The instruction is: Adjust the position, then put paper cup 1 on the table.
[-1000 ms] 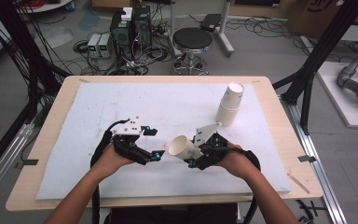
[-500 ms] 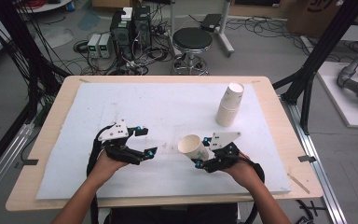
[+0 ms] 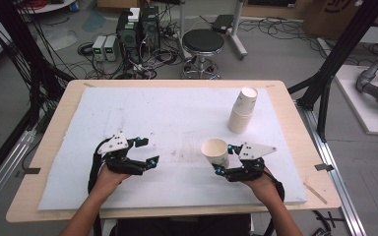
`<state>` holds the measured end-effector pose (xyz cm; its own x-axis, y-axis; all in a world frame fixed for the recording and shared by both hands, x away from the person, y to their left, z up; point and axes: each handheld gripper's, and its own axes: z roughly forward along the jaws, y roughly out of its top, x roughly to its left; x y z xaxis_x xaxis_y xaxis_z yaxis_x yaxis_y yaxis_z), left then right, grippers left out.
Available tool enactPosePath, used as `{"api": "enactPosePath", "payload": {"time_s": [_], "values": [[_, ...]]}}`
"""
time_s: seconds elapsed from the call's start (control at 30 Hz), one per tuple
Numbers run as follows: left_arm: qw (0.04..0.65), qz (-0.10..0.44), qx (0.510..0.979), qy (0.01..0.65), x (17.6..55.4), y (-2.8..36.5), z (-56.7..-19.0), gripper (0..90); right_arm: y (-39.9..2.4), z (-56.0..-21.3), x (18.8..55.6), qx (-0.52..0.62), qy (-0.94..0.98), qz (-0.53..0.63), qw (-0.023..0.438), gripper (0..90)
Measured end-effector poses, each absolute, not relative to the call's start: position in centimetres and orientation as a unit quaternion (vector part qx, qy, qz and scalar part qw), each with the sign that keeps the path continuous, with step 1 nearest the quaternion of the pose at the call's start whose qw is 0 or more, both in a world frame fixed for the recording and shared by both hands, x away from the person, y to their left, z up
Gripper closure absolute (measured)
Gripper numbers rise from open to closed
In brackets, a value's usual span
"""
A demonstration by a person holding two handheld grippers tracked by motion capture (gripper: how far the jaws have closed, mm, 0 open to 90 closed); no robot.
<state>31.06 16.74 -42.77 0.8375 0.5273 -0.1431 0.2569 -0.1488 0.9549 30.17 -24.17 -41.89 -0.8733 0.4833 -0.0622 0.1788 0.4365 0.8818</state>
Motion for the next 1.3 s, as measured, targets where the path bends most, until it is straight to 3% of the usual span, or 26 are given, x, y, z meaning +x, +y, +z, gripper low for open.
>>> {"api": "enactPosePath", "payload": {"time_s": [0.5, 1.3], "values": [[0.597, 0.121, 0.745, 0.271, 31.0, 17.7, -43.4, 18.6, -25.9, -41.8, 30.5, 0.255, 0.773, 0.543, 0.206, 34.2], [0.605, 0.126, 0.736, 0.277, 31.2, 18.3, -43.4, 18.6, -26.9, -41.7, 30.5, 0.276, 0.762, 0.545, 0.216, 34.2]]}}
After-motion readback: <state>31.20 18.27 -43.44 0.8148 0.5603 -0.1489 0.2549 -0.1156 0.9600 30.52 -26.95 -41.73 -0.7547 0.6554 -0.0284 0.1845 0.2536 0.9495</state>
